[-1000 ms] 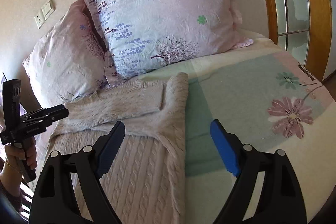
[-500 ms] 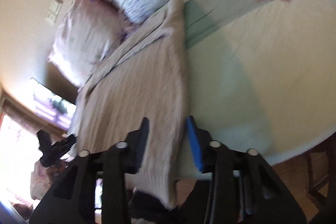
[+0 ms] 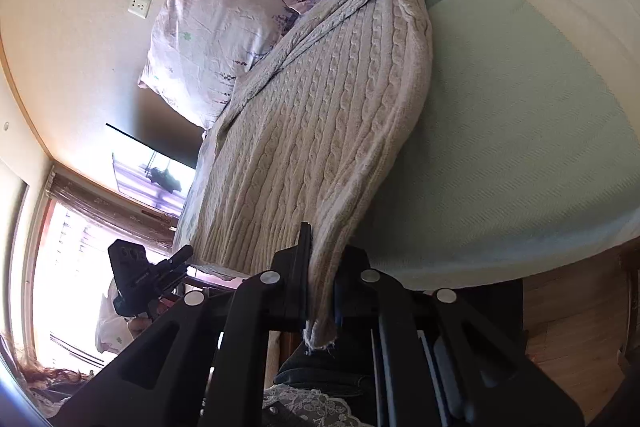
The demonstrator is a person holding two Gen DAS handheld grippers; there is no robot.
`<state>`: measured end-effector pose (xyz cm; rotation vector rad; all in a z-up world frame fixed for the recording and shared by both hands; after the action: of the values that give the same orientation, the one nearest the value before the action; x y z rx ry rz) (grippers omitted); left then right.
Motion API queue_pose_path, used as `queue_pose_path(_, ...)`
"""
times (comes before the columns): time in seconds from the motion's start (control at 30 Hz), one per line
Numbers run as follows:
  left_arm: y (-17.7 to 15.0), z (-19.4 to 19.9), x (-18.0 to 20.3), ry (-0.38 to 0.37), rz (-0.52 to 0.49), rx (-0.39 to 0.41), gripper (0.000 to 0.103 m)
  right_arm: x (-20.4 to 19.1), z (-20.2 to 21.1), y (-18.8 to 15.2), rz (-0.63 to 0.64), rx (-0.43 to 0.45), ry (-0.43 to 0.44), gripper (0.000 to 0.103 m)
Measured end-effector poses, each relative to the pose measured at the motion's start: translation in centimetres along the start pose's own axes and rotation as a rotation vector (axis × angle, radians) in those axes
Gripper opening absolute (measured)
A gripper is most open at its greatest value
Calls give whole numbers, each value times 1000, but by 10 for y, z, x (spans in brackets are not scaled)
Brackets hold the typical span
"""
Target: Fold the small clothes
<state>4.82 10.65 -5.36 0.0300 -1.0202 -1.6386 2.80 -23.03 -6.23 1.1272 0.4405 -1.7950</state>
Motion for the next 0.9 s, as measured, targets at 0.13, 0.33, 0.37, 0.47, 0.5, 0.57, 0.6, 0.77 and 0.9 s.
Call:
queue_pose_path(0.13,39,1,9,-67,-19,23,7,-34,12,26,6,41,130,8)
queue_pose_path(0.33,205,26,-16,66,-120,253,7,-114,20,132,13,192,350,8)
queue_pose_path(0.37,233,19,-22,94,-126,275,7,-121,13,158,0,225,353,8)
queue_pose_path(0.47,295,-18,-36,175,-159,290,7,-125,-13,231,-68,324,334,8)
queue_pose_path(0.5,312,-40,-42,198,-170,270,8,-118,-25,258,-110,367,299,8)
queue_pose_path(0.57,331,-84,-60,254,-170,211,21,-89,-56,303,-196,415,172,19)
queue_pose_path(0.6,336,-102,-71,303,-155,173,39,-77,-71,316,-220,402,115,36)
queue_pose_path(0.77,319,-105,-98,232,-83,156,80,-54,-69,327,-183,392,94,84)
queue_pose_path(0.9,281,-113,-119,188,-41,47,77,-41,-42,327,-83,503,115,89)
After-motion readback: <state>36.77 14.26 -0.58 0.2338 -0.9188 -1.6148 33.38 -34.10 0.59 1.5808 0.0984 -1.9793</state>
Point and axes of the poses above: each gripper's, at about its wrist camera, not at the fingertips, and z roughly against the way its jaws point, x to its right, y to its top, the point moved 10 cm from there along -z, roughly the way its jaws point, and after that the axes turned 14 degrees about -z, right-handed, at the moved point
